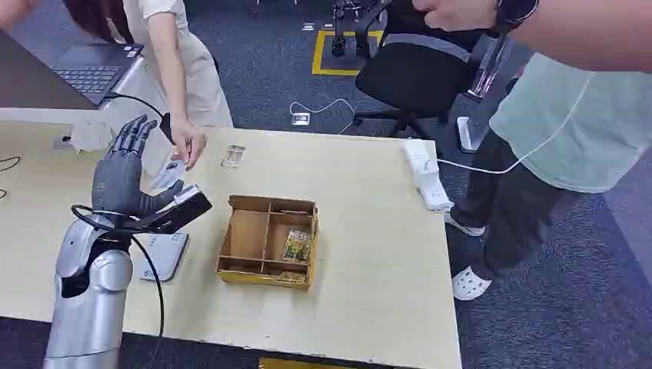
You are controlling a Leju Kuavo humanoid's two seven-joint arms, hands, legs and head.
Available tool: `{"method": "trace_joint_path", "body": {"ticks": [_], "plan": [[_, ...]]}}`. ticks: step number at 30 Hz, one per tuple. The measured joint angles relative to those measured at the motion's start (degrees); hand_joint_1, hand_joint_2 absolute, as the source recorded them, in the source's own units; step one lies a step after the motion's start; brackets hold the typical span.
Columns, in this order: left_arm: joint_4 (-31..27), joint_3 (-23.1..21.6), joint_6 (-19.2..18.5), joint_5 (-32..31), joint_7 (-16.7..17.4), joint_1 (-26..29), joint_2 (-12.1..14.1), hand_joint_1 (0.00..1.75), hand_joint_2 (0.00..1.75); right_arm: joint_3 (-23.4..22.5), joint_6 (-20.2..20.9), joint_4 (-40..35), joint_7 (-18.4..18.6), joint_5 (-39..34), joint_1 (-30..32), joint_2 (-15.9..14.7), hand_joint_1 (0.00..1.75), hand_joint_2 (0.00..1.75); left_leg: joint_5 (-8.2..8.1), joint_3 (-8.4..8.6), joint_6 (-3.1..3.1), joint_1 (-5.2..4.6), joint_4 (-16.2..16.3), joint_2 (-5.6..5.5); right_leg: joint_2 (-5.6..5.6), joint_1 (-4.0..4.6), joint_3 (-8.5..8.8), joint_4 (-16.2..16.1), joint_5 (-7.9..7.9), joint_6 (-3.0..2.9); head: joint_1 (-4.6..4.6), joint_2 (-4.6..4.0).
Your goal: Pass the card to the sensor for recognition and then transmit it.
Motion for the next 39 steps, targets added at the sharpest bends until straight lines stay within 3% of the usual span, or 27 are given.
{"method": "trace_joint_path", "body": {"ticks": [12, 13, 14, 16, 17, 39], "plan": [[0.11, 0.0, -0.02, 0.0, 0.0, -0.02, 0.0, 0.16, 1.75, 0.0, 0.0, 0.0, 0.0, 0.0, 0.0, 0.0, 0.0, 1.75, 0.0, 0.0, 0.0, 0.0, 0.0, 0.0, 0.0, 0.0, 0.0, 0.0, 0.0, 0.0, 0.0, 0.0], [0.22, 0.0, -0.04, 0.0, 0.0, -0.03, 0.0, 0.94, 1.75, 0.0, 0.0, 0.0, 0.0, 0.0, 0.0, 0.0, 0.0, 1.75, 0.0, 0.0, 0.0, 0.0, 0.0, 0.0, 0.0, 0.0, 0.0, 0.0, 0.0, 0.0, 0.0, 0.0], [0.24, 0.0, -0.04, 0.0, 0.0, -0.03, 0.0, 1.54, 1.75, 0.0, 0.0, 0.0, 0.0, 0.0, 0.0, 0.0, 0.0, 1.75, 0.0, 0.0, 0.0, 0.0, 0.0, 0.0, 0.0, 0.0, 0.0, 0.0, 0.0, 0.0, 0.0, 0.0], [0.28, 0.0, -0.09, 0.0, 0.0, -0.03, 0.04, 1.75, 1.75, -0.02, 0.0, 0.0, 0.0, 0.0, 0.0, 0.0, 0.0, 1.75, 0.0, 0.0, 0.0, 0.0, 0.0, 0.0, 0.0, 0.0, 0.0, 0.0, 0.0, 0.0, 0.0, 0.0], [0.33, 0.0, -0.17, 0.13, 0.0, -0.02, 0.09, 1.75, 1.75, -0.04, -0.13, 0.0, -0.22, 0.2, -0.02, 0.0, 0.0, 0.0, 0.0, 0.0, 0.0, 0.0, 0.0, 0.0, 0.0, 0.0, 0.0, 0.0, 0.0, 0.0, 0.0, 0.0], [1.33, 0.0, -0.15, -1.95, 0.22, 0.32, 2.08, 1.75, 1.75, -0.5, -1.2, 0.0, -0.98, 1.84, -0.21, 0.0, 0.0, 0.0, 0.0, -0.02, 0.0, 0.0, 0.0, -0.01, -0.01, 0.0, 0.0, 0.0, 0.0, 0.0, 0.0, 0.0]]}}
